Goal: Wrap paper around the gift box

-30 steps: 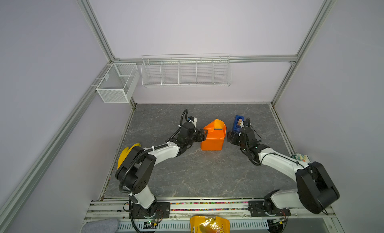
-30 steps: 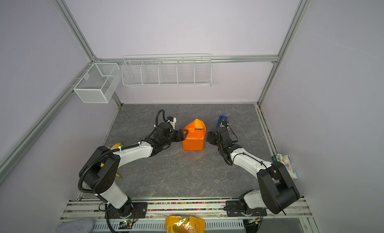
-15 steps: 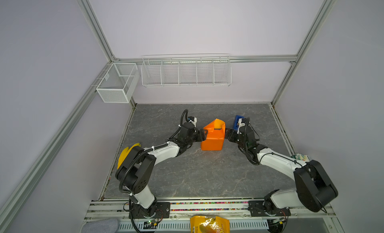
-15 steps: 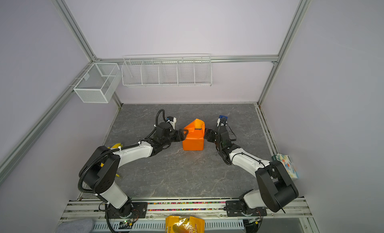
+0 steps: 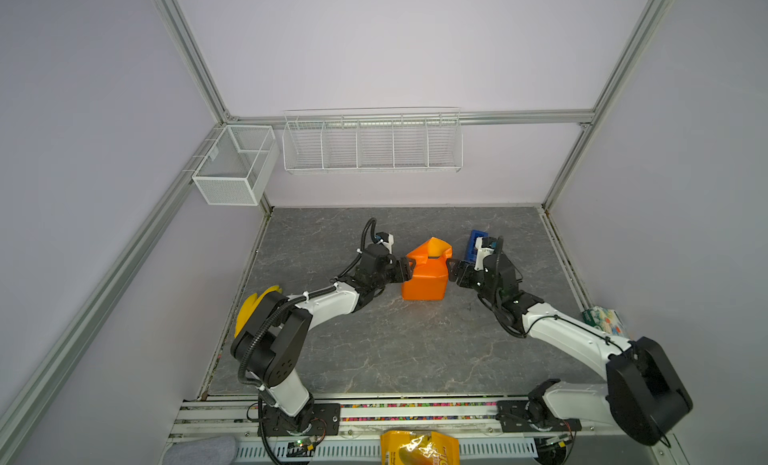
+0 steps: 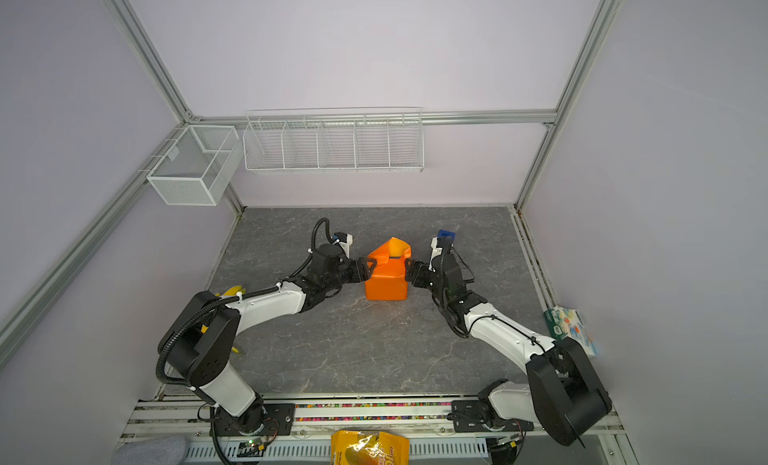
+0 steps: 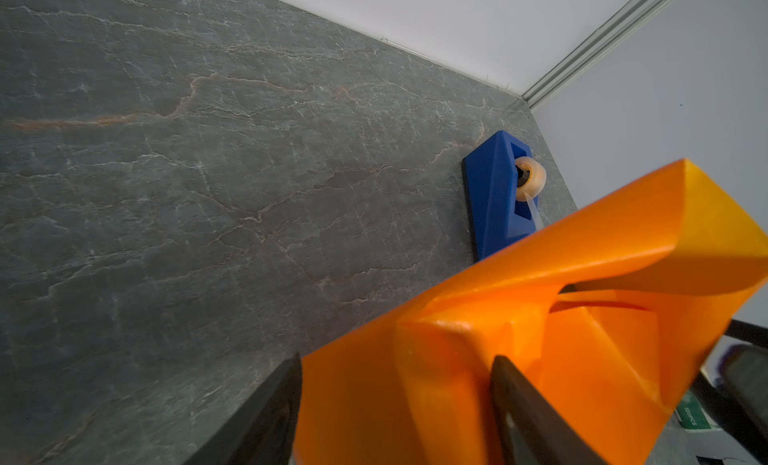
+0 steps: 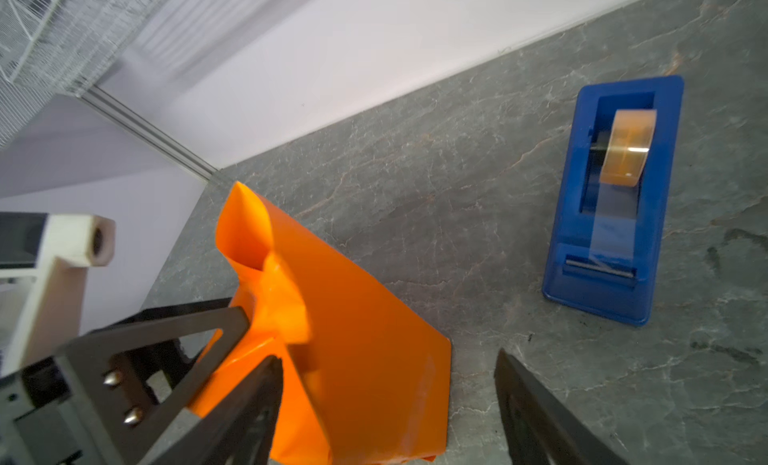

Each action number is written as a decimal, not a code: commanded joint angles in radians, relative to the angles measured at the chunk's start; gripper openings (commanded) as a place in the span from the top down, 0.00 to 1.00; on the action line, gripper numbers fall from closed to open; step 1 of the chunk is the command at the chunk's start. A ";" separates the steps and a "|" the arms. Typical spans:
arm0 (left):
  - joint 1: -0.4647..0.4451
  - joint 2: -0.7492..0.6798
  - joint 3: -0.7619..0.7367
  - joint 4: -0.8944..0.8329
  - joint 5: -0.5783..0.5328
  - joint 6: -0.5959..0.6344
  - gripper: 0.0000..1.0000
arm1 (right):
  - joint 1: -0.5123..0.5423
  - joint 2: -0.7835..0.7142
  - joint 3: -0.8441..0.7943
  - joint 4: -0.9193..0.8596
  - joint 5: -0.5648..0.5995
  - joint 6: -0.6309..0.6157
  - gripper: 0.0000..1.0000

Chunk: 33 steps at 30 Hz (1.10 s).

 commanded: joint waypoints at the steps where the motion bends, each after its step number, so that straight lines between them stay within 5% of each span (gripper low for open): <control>1: -0.007 0.018 -0.003 -0.127 -0.020 0.016 0.29 | 0.009 0.049 0.033 -0.019 -0.003 -0.003 0.21; 9: -0.007 0.016 -0.009 -0.126 -0.025 0.016 0.29 | 0.009 0.121 0.071 -0.038 0.057 -0.001 0.35; 25: -0.005 0.009 -0.014 -0.130 -0.042 0.016 0.29 | 0.058 0.126 0.116 -0.111 0.106 -0.029 0.91; 33: -0.007 0.008 -0.014 -0.133 -0.047 0.015 0.28 | 0.079 0.114 0.186 -0.221 0.164 -0.063 0.93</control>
